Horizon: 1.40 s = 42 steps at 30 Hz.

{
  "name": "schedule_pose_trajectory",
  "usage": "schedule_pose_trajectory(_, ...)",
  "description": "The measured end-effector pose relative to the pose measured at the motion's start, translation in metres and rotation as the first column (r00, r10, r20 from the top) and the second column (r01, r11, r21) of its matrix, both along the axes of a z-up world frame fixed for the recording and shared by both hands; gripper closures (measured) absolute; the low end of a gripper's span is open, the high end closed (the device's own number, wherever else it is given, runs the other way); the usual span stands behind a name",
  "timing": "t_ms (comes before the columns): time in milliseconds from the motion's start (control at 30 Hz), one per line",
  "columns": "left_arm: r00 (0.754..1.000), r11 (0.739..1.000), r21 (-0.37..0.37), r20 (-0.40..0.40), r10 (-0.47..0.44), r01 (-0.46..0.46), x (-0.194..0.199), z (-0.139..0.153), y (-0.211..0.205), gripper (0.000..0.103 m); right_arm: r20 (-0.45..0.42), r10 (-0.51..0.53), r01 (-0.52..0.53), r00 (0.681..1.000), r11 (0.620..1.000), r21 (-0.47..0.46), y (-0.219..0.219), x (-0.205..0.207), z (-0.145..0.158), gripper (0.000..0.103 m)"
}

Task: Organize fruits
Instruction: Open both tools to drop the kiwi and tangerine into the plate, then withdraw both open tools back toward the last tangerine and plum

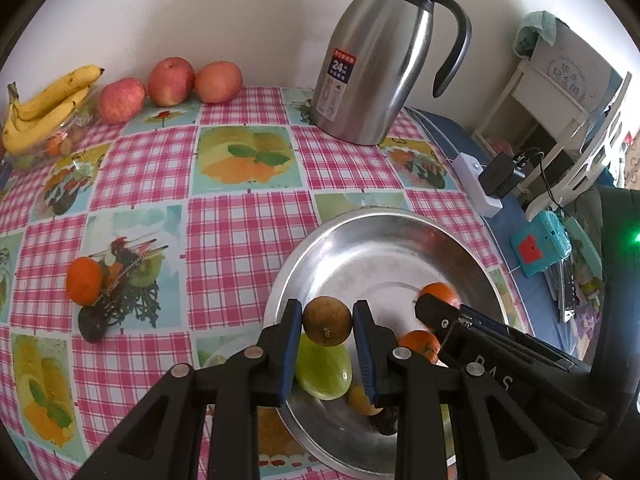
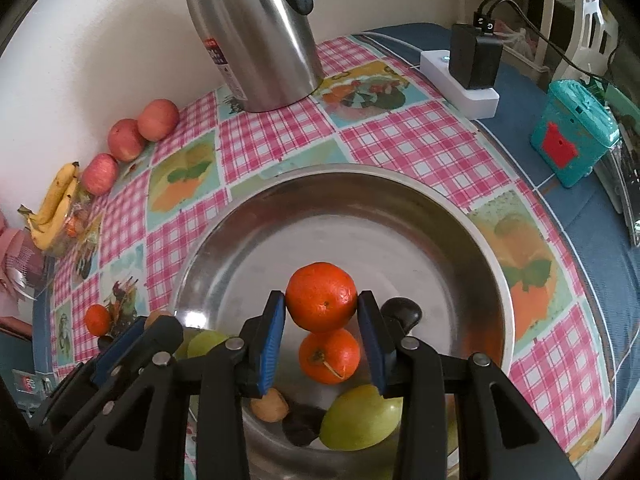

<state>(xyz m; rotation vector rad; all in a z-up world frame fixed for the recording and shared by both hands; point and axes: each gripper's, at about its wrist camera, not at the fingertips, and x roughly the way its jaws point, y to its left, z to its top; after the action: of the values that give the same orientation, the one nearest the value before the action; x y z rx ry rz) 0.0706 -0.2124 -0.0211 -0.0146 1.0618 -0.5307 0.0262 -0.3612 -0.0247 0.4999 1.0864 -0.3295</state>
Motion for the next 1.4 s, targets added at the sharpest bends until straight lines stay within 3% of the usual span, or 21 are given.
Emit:
schedule_pose_trajectory(300, 1.000, 1.000, 0.005, -0.011, -0.007, 0.007, 0.000, 0.001, 0.000, 0.073, -0.004, -0.008, 0.008, 1.000, 1.000, -0.018, -0.002, -0.002, 0.002, 0.062)
schedule_pose_trajectory(433, 1.000, 1.000, 0.002, -0.025, 0.005, -0.005, 0.001, 0.000, 0.003, 0.068, -0.002, -0.007, 0.007, 1.000, 1.000, -0.018, -0.001, -0.002, 0.003, 0.062)
schedule_pose_trajectory(767, 0.989, 0.992, 0.008, -0.085, 0.123, -0.123, 0.011, 0.003, 0.032, 0.066, -0.016, 0.045, -0.046, 0.999, 0.999, -0.014, 0.010, 0.004, 0.000, 0.061)
schedule_pose_trajectory(1100, 0.949, 0.953, 0.055, -0.084, 0.303, -0.299, 0.022, 0.010, 0.090, 0.066, 0.000, 0.128, -0.128, 0.992, 0.992, -0.011, 0.034, 0.012, 0.009, 0.061)
schedule_pose_trajectory(1400, 0.909, 0.912, 0.045, -0.070, 0.410, -0.408, 0.025, 0.020, 0.134, 0.066, 0.025, 0.220, -0.219, 0.975, 0.975, -0.046, 0.065, 0.019, 0.024, 0.062)
